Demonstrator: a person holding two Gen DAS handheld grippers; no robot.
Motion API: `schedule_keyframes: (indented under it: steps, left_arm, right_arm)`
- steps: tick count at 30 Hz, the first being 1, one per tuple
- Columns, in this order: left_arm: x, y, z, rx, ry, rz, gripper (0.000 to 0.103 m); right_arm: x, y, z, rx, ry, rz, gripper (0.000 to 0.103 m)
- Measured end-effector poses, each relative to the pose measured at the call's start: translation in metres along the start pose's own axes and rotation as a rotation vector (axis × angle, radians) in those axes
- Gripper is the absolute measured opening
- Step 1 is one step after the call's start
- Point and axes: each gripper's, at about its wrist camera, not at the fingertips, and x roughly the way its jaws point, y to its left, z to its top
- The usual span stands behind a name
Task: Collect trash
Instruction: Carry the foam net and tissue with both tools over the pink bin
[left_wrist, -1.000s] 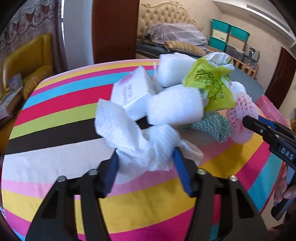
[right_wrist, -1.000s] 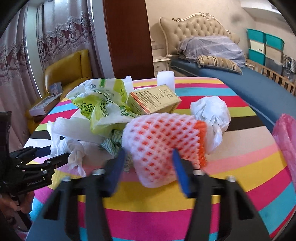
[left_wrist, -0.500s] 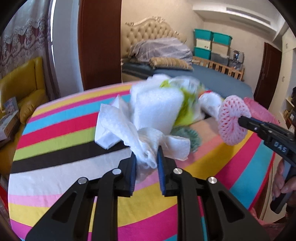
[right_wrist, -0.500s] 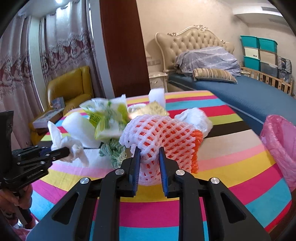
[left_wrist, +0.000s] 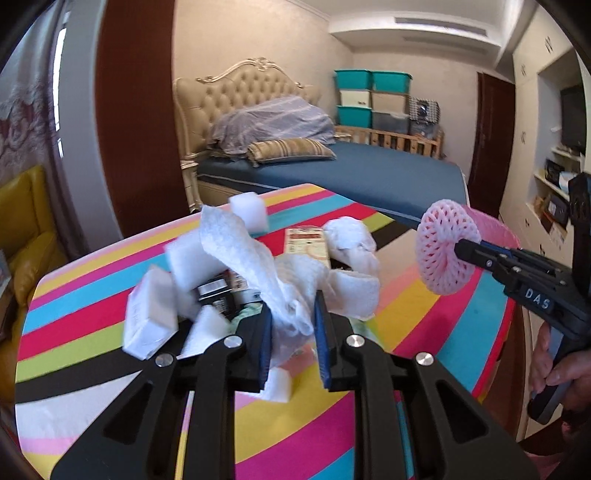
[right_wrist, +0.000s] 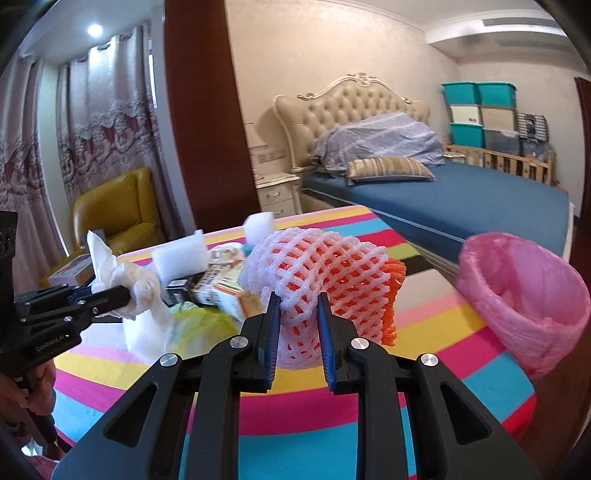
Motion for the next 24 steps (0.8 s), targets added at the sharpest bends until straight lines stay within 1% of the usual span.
schedule_keyframes:
  steps: [4, 6, 9, 13, 15, 18, 24]
  left_arm:
    - [0.017, -0.02, 0.008, 0.033, 0.012, -0.027, 0.02]
    - [0.022, -0.027, 0.014, 0.055, 0.003, -0.036, 0.02]
    - [0.027, -0.037, 0.026, 0.069, -0.017, -0.075, 0.02]
    - [0.042, -0.06, 0.053, 0.081, -0.04, -0.182, 0.02]
    - [0.057, -0.079, 0.07, 0.084, -0.044, -0.261, 0.02]
    - [0.085, -0.113, 0.09, 0.108, -0.034, -0.349, 0.02]
    - [0.15, -0.186, 0.12, 0.139, 0.019, -0.453, 0.022]
  right_arm:
    - [-0.002, -0.019, 0.0, 0.026, -0.006, -0.024, 0.021]
    - [-0.005, -0.029, 0.001, 0.04, -0.018, -0.038, 0.021]
    - [-0.01, -0.046, 0.008, 0.065, -0.042, -0.066, 0.021]
    - [-0.019, -0.076, 0.018, 0.091, -0.078, -0.134, 0.021]
    - [-0.024, -0.094, 0.022, 0.097, -0.092, -0.178, 0.021]
    - [-0.03, -0.122, 0.025, 0.1, -0.104, -0.243, 0.021]
    - [-0.029, -0.177, 0.023, 0.109, -0.082, -0.315, 0.022]
